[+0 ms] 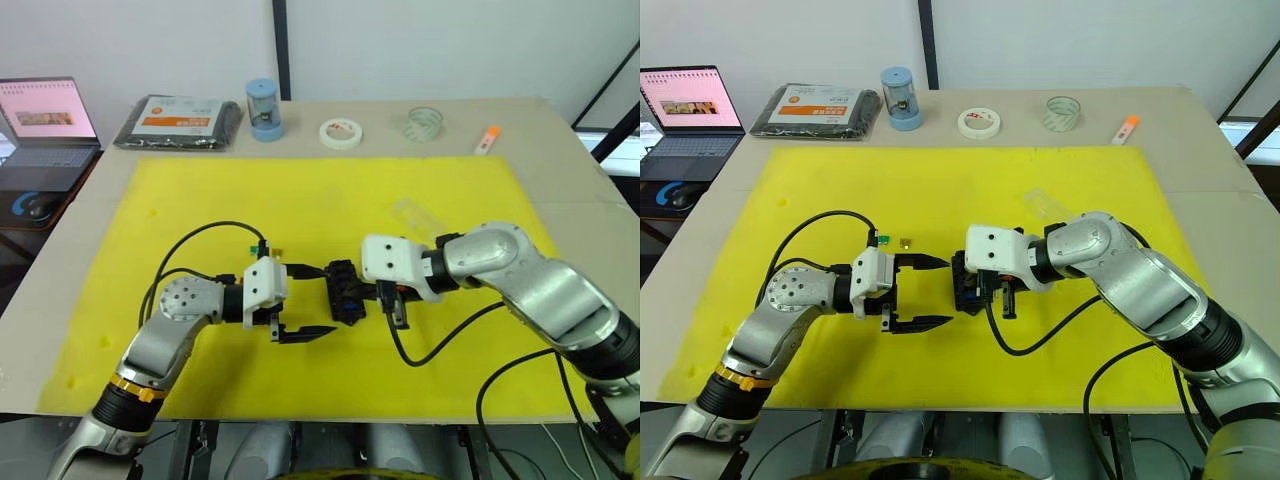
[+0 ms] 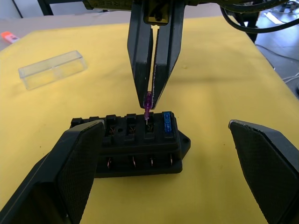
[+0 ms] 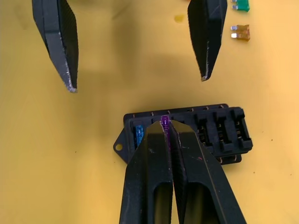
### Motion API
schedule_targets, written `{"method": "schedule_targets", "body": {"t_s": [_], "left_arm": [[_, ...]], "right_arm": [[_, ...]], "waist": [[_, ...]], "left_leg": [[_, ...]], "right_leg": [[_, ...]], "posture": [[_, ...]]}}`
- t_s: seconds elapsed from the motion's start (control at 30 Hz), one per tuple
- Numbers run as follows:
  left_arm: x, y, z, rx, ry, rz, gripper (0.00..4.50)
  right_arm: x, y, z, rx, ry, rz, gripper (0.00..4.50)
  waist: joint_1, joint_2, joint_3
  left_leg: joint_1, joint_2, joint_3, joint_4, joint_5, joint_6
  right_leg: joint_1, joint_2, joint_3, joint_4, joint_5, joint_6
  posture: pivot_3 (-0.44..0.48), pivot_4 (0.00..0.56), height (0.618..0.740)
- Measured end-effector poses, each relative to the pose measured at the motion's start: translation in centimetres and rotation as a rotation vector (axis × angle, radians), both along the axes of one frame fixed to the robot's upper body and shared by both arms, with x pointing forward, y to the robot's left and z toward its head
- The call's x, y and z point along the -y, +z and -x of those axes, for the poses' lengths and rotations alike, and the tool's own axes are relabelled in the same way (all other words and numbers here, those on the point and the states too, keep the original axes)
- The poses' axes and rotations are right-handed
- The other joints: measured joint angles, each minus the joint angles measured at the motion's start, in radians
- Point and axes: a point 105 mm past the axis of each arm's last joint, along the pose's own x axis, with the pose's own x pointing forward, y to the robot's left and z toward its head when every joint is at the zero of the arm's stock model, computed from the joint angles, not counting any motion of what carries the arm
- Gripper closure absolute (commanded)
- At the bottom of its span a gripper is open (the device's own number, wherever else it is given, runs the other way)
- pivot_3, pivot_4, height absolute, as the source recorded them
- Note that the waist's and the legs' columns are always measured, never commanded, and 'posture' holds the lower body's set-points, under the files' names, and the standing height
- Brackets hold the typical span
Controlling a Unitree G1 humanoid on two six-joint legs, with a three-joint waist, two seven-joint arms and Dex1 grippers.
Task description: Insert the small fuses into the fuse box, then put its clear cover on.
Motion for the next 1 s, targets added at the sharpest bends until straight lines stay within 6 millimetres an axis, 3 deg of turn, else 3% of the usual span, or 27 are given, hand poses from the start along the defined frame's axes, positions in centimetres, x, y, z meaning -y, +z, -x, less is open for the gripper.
{"method": "schedule_targets", "body": {"t_s": [1.0], "left_arm": [[-0.1,0.3,-0.4,-0.017,0.013,-0.035,0.03]], "right_arm": [[-0.3,-1.7,-0.7,0.029,0.055,0.069,4.50]], "waist": [[0.000,0.000,0.000]], "left_leg": [[0.001,0.000,0.000,0.000,0.000,0.000]], "right_leg": [[0.001,0.000,0.000,0.000,0.000,0.000]], "posture": [[0.000,0.150,0.740]]}}
